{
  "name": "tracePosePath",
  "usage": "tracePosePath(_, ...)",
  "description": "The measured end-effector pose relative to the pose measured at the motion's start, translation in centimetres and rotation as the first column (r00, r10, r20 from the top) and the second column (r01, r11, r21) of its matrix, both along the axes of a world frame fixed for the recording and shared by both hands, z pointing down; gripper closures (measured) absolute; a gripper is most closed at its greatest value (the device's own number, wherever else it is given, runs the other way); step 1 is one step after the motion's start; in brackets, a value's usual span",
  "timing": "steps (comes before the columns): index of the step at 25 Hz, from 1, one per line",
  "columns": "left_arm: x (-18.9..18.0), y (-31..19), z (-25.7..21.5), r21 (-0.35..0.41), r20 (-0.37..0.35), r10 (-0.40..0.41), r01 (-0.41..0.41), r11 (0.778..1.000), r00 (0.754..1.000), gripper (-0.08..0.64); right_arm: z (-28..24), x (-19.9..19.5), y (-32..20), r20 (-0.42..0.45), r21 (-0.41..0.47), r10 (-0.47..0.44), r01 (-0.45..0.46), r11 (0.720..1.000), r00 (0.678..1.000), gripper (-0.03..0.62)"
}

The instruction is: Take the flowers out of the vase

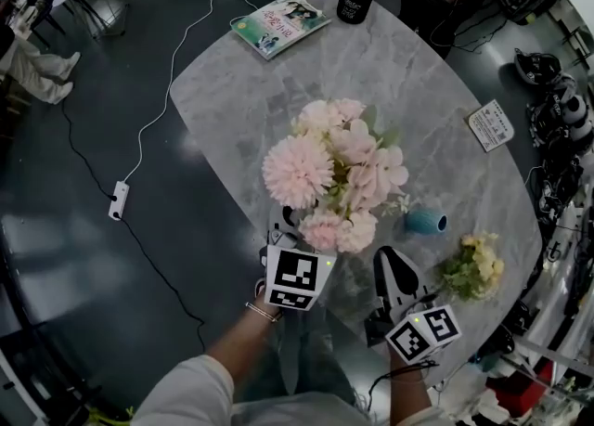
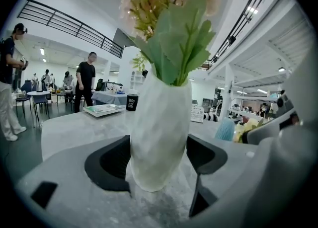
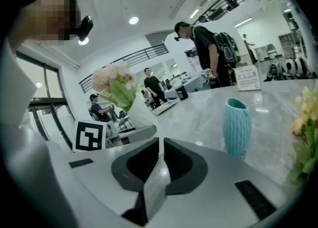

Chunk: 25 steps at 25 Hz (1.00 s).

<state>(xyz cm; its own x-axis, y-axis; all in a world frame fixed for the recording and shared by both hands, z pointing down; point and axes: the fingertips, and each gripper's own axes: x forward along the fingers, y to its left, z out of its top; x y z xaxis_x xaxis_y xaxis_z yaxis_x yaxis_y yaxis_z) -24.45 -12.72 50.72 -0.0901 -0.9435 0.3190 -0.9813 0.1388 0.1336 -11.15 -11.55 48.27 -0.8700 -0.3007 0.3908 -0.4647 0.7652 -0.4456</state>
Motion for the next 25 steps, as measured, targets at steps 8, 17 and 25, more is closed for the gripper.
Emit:
tracePosePath(8, 0.0, 0.0, 0.1, -0.012, 0.002, 0.052, -0.052, 0.999, 0.999, 0.201, -4.4, -6.2, -0.1, 0.023, 0.156, -0.222, 0.215, 0.964, 0.975, 0.478)
tracePosePath(17, 0.0, 0.1, 0.0, -0.023, 0.002, 0.085, -0.085, 0.996, 0.996, 0.202, -6.7, -11.4, 0.0, -0.066, 0.338, -0.395, 0.393, 0.855, 0.917, 0.382)
tracePosePath(25, 0.7, 0.4, 0.5, -0.041, -0.011, 0.11, -0.111, 0.993, 0.994, 0.202, -7.4, -13.4, 0.4, -0.059, 0.364, -0.448, 0.437, 0.823, 0.892, 0.382)
